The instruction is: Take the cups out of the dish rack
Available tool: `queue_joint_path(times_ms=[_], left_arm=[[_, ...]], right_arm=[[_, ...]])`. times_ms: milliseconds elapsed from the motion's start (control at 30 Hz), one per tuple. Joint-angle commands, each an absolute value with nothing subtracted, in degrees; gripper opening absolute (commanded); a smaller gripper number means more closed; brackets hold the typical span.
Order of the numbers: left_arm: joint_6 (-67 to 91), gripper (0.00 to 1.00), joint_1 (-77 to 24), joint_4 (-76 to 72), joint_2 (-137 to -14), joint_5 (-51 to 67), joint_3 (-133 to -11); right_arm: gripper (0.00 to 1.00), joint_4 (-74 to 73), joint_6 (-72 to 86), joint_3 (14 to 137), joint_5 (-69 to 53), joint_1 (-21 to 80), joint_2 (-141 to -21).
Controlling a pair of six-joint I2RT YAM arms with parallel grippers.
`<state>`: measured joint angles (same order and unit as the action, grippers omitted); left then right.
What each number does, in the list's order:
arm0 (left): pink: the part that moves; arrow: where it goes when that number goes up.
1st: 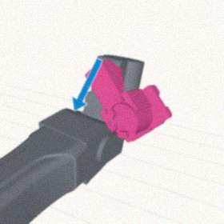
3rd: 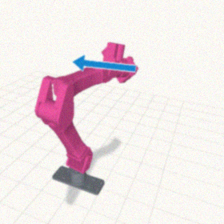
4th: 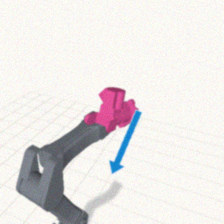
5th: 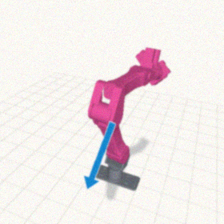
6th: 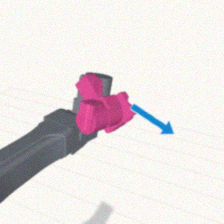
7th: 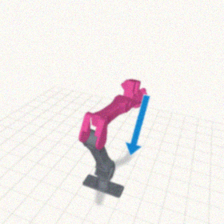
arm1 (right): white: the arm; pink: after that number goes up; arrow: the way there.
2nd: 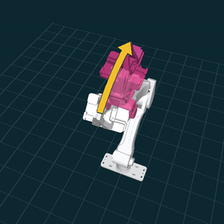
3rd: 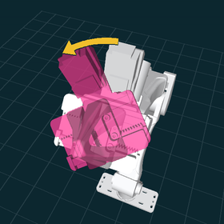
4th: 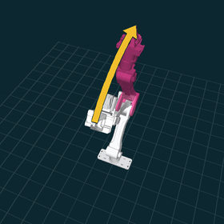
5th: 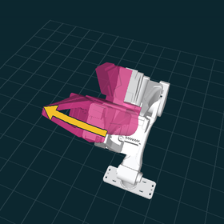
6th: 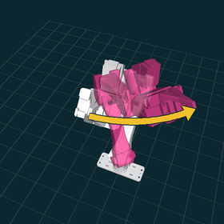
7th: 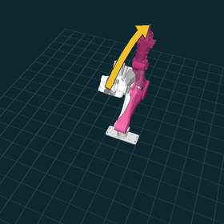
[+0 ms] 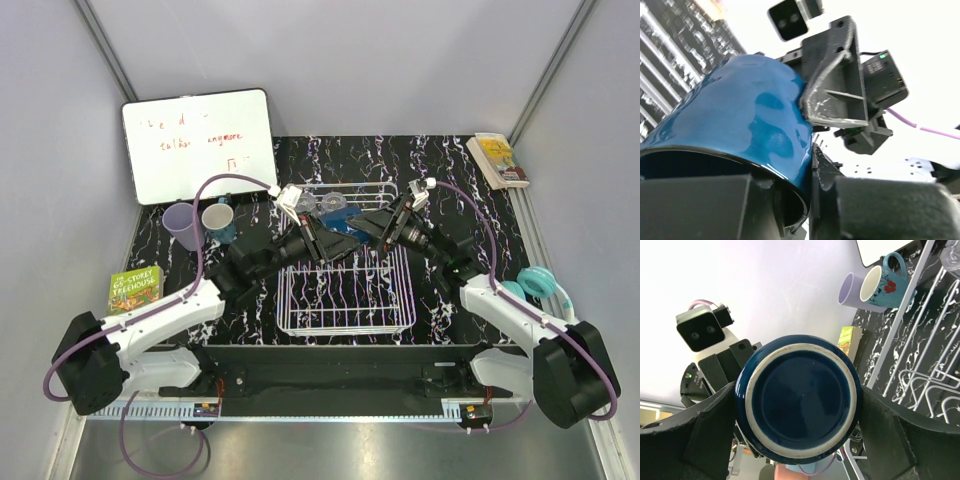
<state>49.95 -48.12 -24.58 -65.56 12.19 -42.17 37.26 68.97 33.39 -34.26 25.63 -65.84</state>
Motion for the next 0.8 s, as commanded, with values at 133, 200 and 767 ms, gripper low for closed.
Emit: queue_joint_path(times_ms=[133,200,767], left_arm=[[47.4,0.0,-47.8,-16.8,-64.1,5.5,-43.1],[47.1,0.0,-47.8,-14.8,-63.0,3.6,-43.4],[39.6,0.0,-47.8,-4.0,-53.6,-2.0,-47.8]], right_arm=[[0.0,40.3,60.6,34.8,-36.4,27.0,-63.6],[0.0,38.1,59.5,35.0,-35.5,27.0,-62.9],[1.0,31.0,56.3,38.6,-35.4,27.1,-63.2]])
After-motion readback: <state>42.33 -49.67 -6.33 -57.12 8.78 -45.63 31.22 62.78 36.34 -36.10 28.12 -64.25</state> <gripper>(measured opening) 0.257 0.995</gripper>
